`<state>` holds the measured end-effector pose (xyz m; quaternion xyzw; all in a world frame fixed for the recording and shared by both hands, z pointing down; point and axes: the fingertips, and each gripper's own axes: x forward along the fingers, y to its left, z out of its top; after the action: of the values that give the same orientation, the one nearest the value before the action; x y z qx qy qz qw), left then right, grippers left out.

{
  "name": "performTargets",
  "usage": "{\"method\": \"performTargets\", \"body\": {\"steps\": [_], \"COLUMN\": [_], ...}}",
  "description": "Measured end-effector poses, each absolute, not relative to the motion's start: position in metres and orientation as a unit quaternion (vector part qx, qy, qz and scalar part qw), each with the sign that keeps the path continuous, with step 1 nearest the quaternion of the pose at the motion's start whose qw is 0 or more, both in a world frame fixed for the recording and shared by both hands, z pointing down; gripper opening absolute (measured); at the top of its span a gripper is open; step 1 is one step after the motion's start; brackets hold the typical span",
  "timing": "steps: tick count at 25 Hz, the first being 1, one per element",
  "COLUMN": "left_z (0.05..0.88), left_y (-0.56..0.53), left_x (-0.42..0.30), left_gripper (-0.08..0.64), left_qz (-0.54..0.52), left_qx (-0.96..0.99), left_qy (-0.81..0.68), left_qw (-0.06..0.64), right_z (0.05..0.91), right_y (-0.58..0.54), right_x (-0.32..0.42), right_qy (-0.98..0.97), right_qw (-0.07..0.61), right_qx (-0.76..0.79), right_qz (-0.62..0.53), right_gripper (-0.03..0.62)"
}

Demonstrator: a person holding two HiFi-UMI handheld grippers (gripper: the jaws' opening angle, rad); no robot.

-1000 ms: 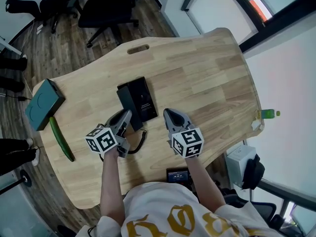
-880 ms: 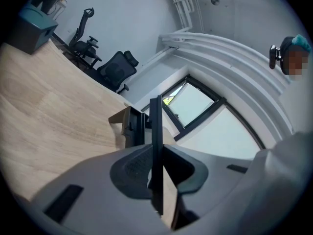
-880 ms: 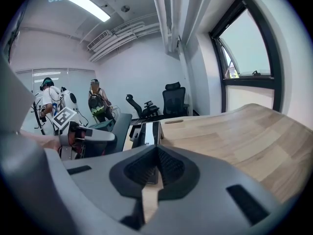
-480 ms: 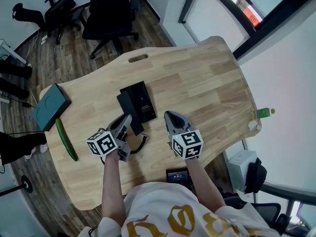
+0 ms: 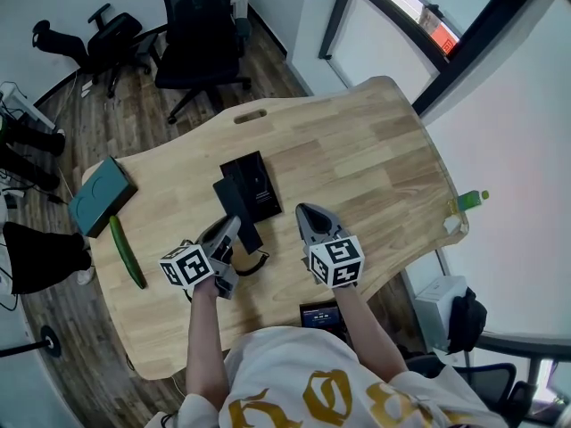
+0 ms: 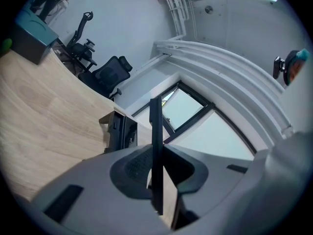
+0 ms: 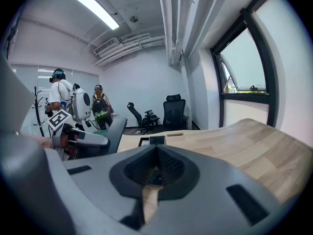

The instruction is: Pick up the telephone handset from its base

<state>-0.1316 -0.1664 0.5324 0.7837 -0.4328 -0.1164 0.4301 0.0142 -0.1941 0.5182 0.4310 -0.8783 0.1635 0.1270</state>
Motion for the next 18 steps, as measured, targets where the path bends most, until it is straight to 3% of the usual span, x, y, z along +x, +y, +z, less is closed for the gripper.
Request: {"method": "performTargets", "body": {"steps": [18], "left_z": [0.505], "left_y": [-0.134], "left_x": [-0.12], "left_gripper": [0.072], "left_qz": [-0.12], "left_qx": [0.802], "left_qy": [-0.409], "left_qw": [0.418], "right_z": [0.49], "right_y": [-0.175], "right_x": [0.023], "right_qy": [-0.879], "right_qw": [0.086], "right_qx": [0.444], "right_qz": [0.152], "right_gripper": [0.005]}}
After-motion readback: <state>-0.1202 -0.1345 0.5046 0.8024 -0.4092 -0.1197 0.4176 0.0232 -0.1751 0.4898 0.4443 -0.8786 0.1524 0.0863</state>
